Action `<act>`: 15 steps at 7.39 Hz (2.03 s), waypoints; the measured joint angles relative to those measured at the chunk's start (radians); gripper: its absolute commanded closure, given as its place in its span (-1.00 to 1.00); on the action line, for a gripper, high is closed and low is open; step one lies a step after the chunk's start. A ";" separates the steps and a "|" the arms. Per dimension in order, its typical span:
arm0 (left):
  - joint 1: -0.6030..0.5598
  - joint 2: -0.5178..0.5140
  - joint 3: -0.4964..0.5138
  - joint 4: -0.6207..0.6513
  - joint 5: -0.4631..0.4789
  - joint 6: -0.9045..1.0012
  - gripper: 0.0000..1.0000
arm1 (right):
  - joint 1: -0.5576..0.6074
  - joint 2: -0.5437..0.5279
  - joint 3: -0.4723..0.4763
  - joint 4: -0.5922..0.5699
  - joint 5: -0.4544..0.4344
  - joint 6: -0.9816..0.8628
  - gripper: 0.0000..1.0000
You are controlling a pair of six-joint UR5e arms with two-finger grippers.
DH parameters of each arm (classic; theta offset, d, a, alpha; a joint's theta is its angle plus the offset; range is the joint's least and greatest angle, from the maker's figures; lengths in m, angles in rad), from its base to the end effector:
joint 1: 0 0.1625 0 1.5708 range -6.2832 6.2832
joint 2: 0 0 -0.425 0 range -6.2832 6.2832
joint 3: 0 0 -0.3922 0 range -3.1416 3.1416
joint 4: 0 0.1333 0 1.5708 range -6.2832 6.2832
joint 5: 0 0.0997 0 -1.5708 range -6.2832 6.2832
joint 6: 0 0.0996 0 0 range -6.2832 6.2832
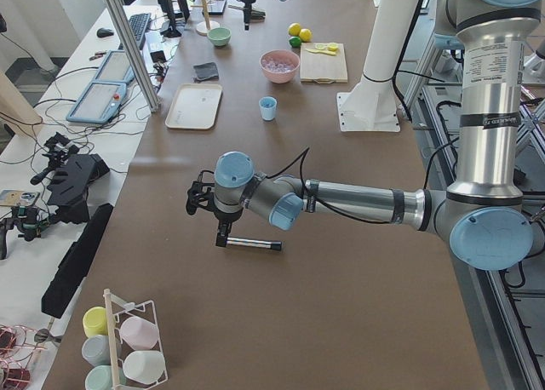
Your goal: Mash ice and strawberries in cup
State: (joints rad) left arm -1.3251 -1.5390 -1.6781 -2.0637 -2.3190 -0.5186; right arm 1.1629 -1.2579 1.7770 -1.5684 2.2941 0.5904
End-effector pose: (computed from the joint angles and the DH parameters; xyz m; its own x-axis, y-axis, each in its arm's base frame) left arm 0.0583 -0.5018 0.5656 0.6417 0.0582 -0.7648 0.1302 0.9744 0.1833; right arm -0.1742 -0.5729 0.3874 0.6545 -0.0554 0.7541 -0.0245 0.9952 0.0944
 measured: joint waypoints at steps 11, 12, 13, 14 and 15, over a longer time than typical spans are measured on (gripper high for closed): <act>0.232 -0.084 0.307 -0.322 0.154 -0.179 -0.73 | 0.385 -0.169 -0.271 0.006 0.111 -0.726 -1.00; 0.232 -0.083 0.310 -0.323 0.155 -0.184 -0.73 | 0.393 -0.174 -0.268 0.006 0.111 -0.732 -1.00; 0.233 -0.079 0.310 -0.324 0.155 -0.185 -0.72 | 0.400 -0.176 -0.266 0.006 0.111 -0.736 -1.00; 0.234 -0.074 0.311 -0.324 0.155 -0.184 -0.60 | 0.406 -0.176 -0.266 0.005 0.111 -0.740 -1.00; 0.235 -0.070 0.312 -0.325 0.155 -0.183 -0.61 | 0.409 -0.177 -0.267 0.005 0.110 -0.743 -1.00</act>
State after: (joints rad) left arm -1.0905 -1.6086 -1.3665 -2.3883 -2.1644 -0.7019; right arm 1.5720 -1.4347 1.5097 -1.5631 2.4043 -0.1523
